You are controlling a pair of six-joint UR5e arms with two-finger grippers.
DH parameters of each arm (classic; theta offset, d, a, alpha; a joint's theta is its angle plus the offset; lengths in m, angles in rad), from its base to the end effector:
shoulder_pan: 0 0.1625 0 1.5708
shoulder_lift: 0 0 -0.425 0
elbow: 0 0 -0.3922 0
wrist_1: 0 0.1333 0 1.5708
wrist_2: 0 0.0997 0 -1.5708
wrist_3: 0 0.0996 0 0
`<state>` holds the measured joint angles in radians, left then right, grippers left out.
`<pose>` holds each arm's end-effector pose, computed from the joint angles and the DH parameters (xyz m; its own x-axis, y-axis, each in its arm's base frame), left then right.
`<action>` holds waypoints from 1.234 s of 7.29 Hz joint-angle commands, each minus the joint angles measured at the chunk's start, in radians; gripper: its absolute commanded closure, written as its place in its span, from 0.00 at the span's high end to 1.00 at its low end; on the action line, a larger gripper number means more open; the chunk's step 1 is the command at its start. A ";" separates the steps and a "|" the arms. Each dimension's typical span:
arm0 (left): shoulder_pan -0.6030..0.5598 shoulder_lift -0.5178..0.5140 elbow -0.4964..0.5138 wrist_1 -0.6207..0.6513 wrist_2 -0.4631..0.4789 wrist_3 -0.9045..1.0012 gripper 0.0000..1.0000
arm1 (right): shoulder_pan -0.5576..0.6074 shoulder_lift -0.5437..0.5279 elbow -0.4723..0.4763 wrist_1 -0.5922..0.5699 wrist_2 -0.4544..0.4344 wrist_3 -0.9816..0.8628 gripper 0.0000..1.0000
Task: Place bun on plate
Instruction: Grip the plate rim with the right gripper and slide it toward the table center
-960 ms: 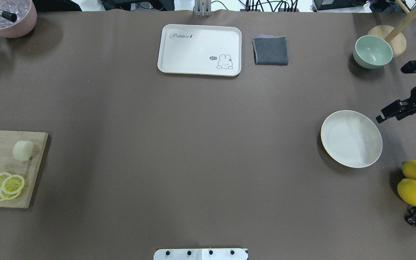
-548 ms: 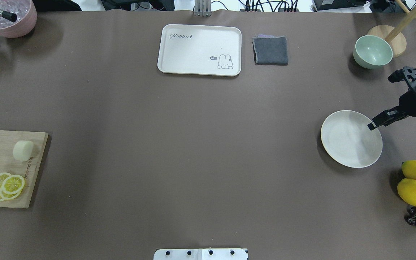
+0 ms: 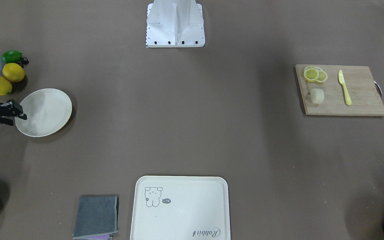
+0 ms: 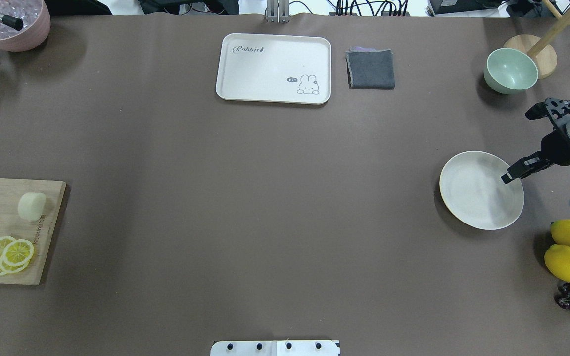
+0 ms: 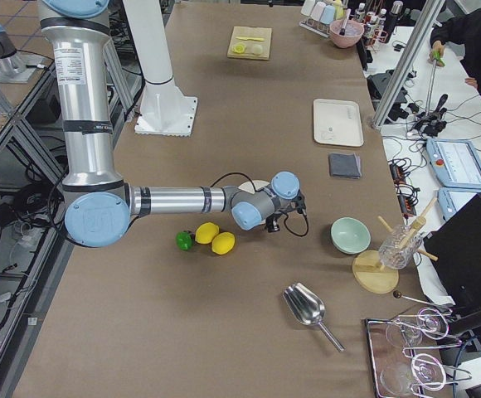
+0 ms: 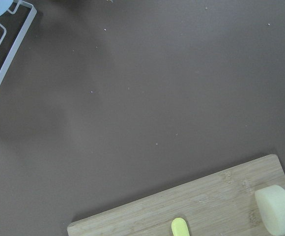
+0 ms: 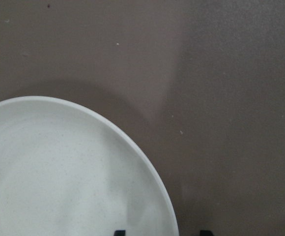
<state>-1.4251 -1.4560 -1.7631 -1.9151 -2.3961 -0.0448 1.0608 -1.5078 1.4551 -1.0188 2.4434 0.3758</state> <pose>0.0074 -0.4648 0.5752 0.6328 0.3553 -0.6880 -0.1042 0.9195 0.3790 -0.2122 -0.4961 0.6158 0.5126 -0.3085 0.8013 0.2585 0.9454 0.1986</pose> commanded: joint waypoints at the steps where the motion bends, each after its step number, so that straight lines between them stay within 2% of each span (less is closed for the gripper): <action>1: 0.000 0.000 -0.003 -0.001 0.000 0.000 0.97 | -0.004 0.003 -0.007 -0.001 0.000 0.000 0.20; 2: 0.000 0.000 -0.003 0.001 0.000 0.000 0.97 | -0.005 0.003 -0.015 0.000 0.002 0.000 0.03; 3: 0.000 0.000 -0.001 0.001 0.000 0.000 0.97 | -0.005 0.004 -0.015 0.000 0.005 0.002 0.00; 5: 0.000 -0.019 0.011 0.014 0.002 -0.025 0.97 | -0.002 0.033 0.013 0.000 0.075 0.085 0.00; 7: 0.009 -0.023 0.011 0.007 0.005 -0.081 0.97 | -0.005 0.110 0.069 0.000 0.101 0.299 0.00; 9: 0.078 -0.053 0.007 0.002 0.009 -0.253 0.97 | -0.075 0.179 0.091 0.015 0.118 0.492 0.00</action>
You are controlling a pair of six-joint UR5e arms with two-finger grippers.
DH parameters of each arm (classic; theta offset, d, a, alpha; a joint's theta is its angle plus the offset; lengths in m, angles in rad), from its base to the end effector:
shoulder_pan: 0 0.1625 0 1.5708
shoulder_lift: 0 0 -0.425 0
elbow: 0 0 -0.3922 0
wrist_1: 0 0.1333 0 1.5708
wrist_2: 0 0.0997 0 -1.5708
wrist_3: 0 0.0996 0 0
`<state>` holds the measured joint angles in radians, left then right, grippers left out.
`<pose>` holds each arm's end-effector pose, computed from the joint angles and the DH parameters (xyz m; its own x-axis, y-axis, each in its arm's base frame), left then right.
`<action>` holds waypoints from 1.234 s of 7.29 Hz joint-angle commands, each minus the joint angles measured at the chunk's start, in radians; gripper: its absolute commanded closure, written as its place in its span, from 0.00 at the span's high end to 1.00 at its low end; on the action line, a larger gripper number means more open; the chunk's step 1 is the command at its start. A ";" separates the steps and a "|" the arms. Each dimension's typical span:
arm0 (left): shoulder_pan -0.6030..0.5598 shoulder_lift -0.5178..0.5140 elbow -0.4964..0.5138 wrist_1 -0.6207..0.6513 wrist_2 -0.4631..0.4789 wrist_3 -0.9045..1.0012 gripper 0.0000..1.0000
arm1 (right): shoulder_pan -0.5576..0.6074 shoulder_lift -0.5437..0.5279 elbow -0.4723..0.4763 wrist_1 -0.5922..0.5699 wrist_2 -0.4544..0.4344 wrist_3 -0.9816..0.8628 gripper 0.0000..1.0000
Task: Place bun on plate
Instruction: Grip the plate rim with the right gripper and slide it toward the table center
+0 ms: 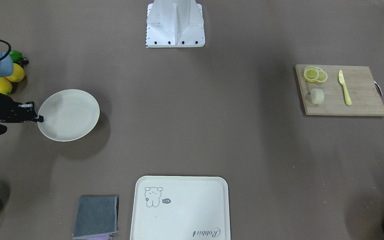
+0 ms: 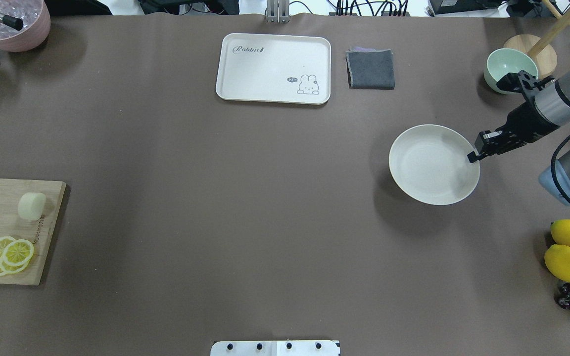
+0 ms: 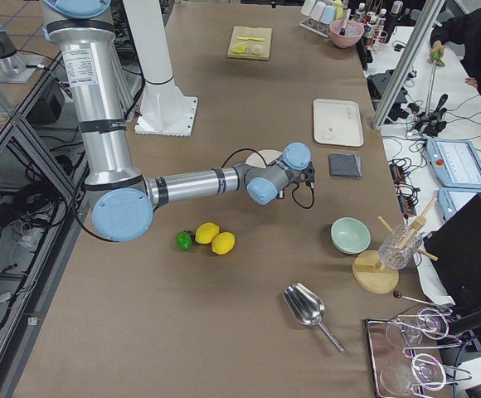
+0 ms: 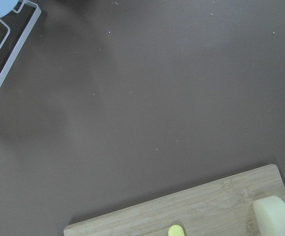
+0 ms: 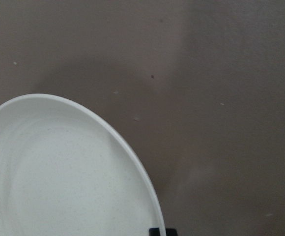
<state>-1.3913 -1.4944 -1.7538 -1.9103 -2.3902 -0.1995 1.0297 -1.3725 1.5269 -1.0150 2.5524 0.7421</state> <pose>0.0256 -0.4800 0.5628 0.6351 0.2476 -0.7317 -0.0359 0.9557 0.2923 -0.2570 -0.5257 0.4958 0.4092 -0.1142 0.9053 0.1546 0.9865 0.0545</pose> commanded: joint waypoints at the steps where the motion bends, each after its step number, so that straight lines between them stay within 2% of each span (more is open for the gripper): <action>1: 0.082 -0.030 -0.003 -0.006 0.020 -0.166 0.97 | -0.100 0.102 0.025 0.016 -0.004 0.251 0.00; 2: 0.145 -0.032 0.000 -0.059 0.057 -0.261 0.97 | -0.162 0.159 0.027 0.016 -0.064 0.367 0.00; 3: 0.212 -0.027 0.000 -0.129 0.159 -0.382 0.97 | -0.222 0.205 0.026 0.016 -0.136 0.452 0.00; 4: 0.247 -0.020 0.000 -0.147 0.167 -0.414 0.97 | -0.274 0.237 0.024 0.018 -0.173 0.505 0.00; 6: 0.316 0.025 -0.006 -0.250 0.170 -0.532 0.97 | -0.382 0.302 0.015 0.015 -0.318 0.597 0.00; 9: 0.417 0.040 -0.009 -0.320 0.204 -0.676 0.97 | -0.438 0.354 -0.019 0.015 -0.380 0.646 0.00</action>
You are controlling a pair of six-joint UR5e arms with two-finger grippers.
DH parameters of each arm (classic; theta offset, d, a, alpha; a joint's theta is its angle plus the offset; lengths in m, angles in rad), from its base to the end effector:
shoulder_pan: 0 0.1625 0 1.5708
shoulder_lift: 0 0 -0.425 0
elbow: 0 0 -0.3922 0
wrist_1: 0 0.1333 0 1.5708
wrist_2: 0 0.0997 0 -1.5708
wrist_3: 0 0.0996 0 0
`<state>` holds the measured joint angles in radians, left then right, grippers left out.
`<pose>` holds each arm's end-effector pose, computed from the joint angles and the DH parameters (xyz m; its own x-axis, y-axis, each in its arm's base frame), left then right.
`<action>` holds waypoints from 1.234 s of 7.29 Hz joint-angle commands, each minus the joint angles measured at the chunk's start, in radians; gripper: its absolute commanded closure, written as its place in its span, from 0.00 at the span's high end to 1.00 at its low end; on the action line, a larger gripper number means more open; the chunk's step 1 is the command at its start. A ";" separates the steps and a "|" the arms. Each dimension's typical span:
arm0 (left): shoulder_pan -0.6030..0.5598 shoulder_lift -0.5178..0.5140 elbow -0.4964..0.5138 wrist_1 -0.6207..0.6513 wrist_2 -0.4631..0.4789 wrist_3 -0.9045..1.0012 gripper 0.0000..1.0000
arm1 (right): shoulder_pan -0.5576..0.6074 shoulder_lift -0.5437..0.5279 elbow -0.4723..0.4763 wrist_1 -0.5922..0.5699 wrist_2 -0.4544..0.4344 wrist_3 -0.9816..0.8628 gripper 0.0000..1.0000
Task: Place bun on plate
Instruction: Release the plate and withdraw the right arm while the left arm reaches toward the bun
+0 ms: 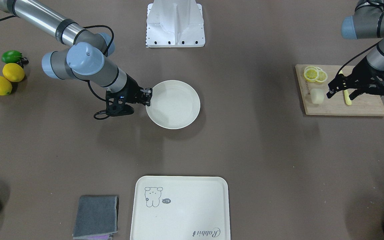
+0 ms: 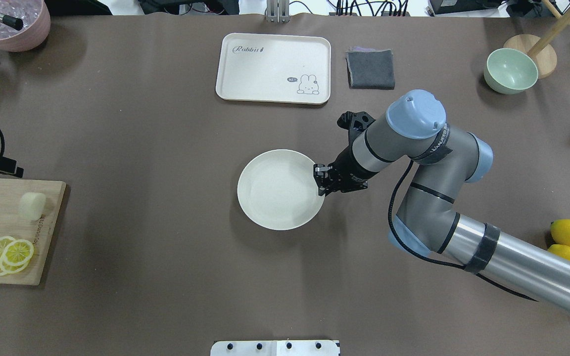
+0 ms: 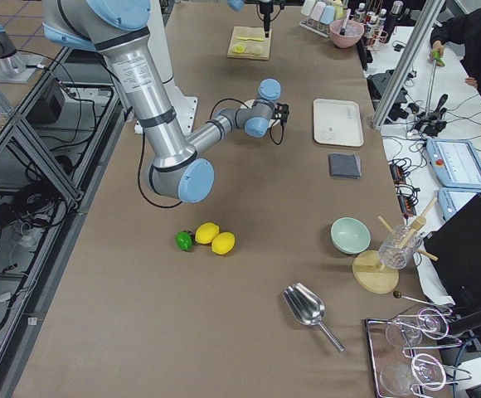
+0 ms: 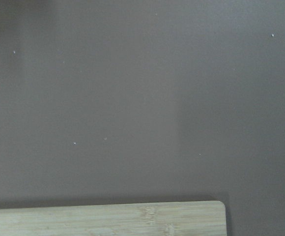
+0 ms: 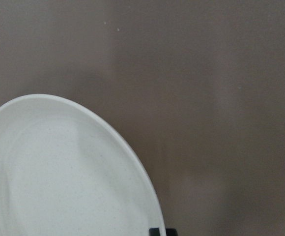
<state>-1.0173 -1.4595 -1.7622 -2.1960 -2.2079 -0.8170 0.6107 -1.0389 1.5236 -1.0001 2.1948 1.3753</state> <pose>0.1849 -0.4401 0.5498 0.6211 0.0415 -0.7826 0.0768 0.9906 0.1134 -0.5157 -0.4526 0.2991 0.4056 0.0915 0.9095 0.0305 0.9931 -0.1135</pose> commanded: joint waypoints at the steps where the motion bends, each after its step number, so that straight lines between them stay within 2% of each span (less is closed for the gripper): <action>1: 0.081 0.027 0.000 -0.068 0.054 -0.101 0.97 | -0.020 0.020 -0.017 0.000 -0.023 0.013 0.00; 4: 0.186 0.031 0.006 -0.091 0.169 -0.174 0.96 | -0.025 0.020 -0.019 0.001 -0.030 0.014 0.00; 6: 0.189 0.037 0.009 -0.093 0.169 -0.172 0.89 | -0.031 0.020 -0.019 0.020 -0.032 0.014 0.00; 7: 0.196 0.039 0.010 -0.105 0.171 -0.174 0.81 | -0.031 0.019 -0.019 0.020 -0.032 0.016 0.10; 8: 0.215 0.045 0.012 -0.108 0.174 -0.174 0.79 | -0.031 0.017 -0.019 0.020 -0.032 0.030 0.22; 9: 0.223 0.045 0.012 -0.111 0.174 -0.174 0.78 | -0.031 0.014 -0.019 0.021 -0.043 0.031 0.84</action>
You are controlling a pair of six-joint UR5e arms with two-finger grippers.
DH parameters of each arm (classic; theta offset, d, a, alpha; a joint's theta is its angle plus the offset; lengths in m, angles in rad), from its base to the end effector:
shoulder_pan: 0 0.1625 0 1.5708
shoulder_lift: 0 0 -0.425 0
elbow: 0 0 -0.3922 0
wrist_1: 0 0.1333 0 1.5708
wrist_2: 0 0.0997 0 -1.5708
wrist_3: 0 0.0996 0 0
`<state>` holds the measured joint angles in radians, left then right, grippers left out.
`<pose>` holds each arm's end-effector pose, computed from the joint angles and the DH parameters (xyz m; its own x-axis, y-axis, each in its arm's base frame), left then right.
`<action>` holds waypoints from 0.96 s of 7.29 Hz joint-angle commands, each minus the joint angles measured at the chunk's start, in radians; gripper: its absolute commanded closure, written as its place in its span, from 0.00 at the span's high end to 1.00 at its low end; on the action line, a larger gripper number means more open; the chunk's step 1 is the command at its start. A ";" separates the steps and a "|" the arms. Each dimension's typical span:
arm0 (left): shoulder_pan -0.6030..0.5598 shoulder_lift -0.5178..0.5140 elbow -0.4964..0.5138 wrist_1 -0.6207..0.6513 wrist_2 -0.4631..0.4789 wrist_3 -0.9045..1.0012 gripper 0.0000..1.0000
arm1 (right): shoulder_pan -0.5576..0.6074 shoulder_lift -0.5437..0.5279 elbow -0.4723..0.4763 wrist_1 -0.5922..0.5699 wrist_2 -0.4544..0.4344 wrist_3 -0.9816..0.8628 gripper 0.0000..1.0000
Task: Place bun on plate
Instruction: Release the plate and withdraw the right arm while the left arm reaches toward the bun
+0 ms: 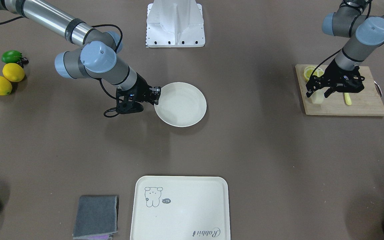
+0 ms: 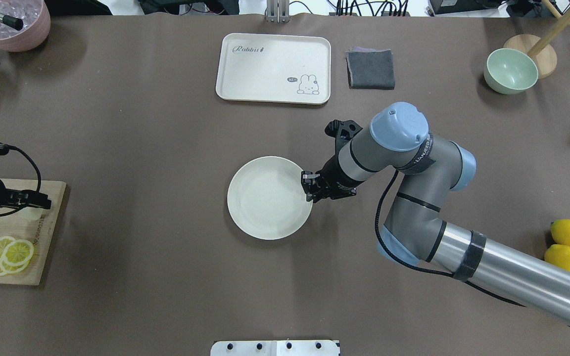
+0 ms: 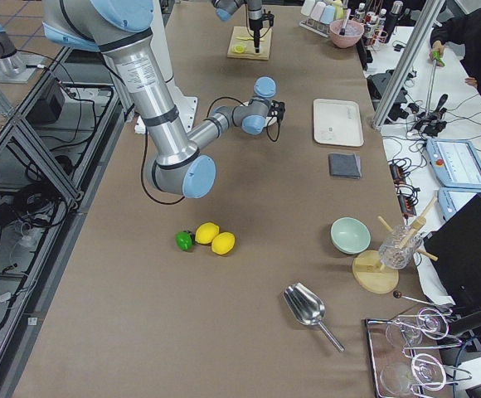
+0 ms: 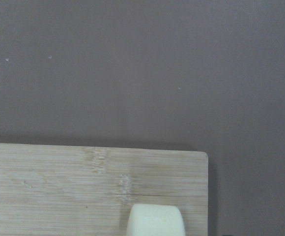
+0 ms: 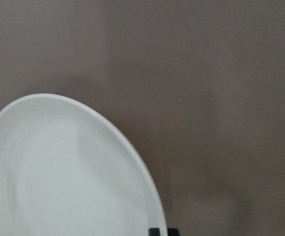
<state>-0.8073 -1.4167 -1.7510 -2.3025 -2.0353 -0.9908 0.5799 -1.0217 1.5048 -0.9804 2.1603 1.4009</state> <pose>0.2543 -0.3940 0.5684 0.6574 0.0218 -0.7532 0.0869 0.9907 0.1045 -0.5340 -0.4430 0.2947 0.4012 0.0948 0.9111 0.0214 0.9934 -0.1128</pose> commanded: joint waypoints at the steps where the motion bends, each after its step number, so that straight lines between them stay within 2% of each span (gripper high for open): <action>1: 0.016 0.007 -0.001 -0.005 0.001 0.000 0.74 | -0.005 -0.006 0.005 0.003 -0.073 0.067 0.99; 2: 0.019 0.008 -0.001 -0.005 0.006 0.000 0.62 | -0.008 -0.006 0.014 0.005 -0.082 0.096 0.99; 3: 0.020 0.008 0.001 -0.005 0.015 0.000 0.41 | -0.008 -0.008 0.024 0.005 -0.079 0.099 0.99; 4: 0.020 0.008 0.001 -0.006 0.015 0.000 0.26 | -0.006 -0.008 0.029 0.005 -0.076 0.101 0.99; 5: 0.020 0.007 -0.002 -0.005 0.014 0.000 0.19 | 0.004 -0.012 0.037 0.003 -0.071 0.093 0.99; 6: 0.019 0.001 -0.013 -0.005 0.009 0.000 0.19 | 0.046 -0.044 0.054 -0.001 -0.050 0.081 0.99; 7: 0.016 -0.014 -0.049 0.005 0.001 -0.002 0.19 | 0.125 -0.081 0.078 -0.009 0.013 0.031 0.99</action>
<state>-0.7888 -1.4177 -1.7698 -2.3049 -2.0268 -0.9913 0.6314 -1.0644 1.5581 -0.9820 2.1191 1.4737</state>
